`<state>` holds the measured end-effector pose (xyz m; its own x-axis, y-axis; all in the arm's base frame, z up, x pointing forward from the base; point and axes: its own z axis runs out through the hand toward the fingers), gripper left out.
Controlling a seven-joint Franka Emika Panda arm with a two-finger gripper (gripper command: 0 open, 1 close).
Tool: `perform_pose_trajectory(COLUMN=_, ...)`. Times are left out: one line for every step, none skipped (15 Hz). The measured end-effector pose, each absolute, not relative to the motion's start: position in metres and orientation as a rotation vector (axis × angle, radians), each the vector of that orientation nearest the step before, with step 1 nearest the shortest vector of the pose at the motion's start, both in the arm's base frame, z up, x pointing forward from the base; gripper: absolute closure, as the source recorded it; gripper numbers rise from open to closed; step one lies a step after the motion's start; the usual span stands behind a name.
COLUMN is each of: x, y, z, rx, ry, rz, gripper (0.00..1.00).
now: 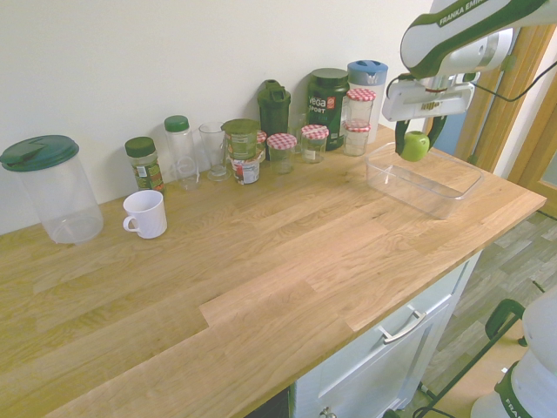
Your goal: Put the apple into the container
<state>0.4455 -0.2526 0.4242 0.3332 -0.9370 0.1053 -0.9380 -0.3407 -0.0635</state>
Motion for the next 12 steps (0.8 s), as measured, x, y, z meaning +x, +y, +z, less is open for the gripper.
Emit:
perform_pose_trajectory(x=0.445, y=-0.257, z=0.413, rx=2.552, ry=-1.809, rz=0.180, gripper=1.00)
perform_pose_trajectory(x=0.445, y=-0.260, z=0.403, rx=2.547, ry=-1.817, rz=0.166, gripper=1.00)
perform_pose_trajectory(x=0.446, y=-0.262, z=0.395, rx=2.544, ry=-1.827, rz=0.153, gripper=1.00)
perform_pose_trajectory(x=0.447, y=-0.263, z=0.387, rx=2.541, ry=-1.832, rz=0.146, gripper=1.00)
perform_pose_trajectory(x=0.447, y=-0.263, z=0.382, rx=2.539, ry=-1.832, rz=0.136, gripper=0.00)
perform_pose_trajectory(x=0.448, y=-0.262, z=0.379, rx=2.534, ry=-1.833, rz=0.131, gripper=0.00)
perform_pose_trajectory(x=0.449, y=-0.261, z=0.379, rx=2.532, ry=-1.836, rz=0.131, gripper=0.00)
perform_pose_trajectory(x=0.450, y=-0.260, z=0.379, rx=2.531, ry=-1.839, rz=0.132, gripper=0.00)
perform_pose_trajectory(x=0.450, y=-0.259, z=0.379, rx=2.530, ry=-1.844, rz=0.131, gripper=0.00)
perform_pose_trajectory(x=0.451, y=-0.259, z=0.377, rx=2.529, ry=-1.848, rz=0.127, gripper=0.00)
perform_pose_trajectory(x=0.451, y=-0.258, z=0.375, rx=2.529, ry=-1.849, rz=0.121, gripper=0.00)
perform_pose_trajectory(x=0.452, y=-0.257, z=0.373, rx=2.529, ry=-1.848, rz=0.113, gripper=0.00)
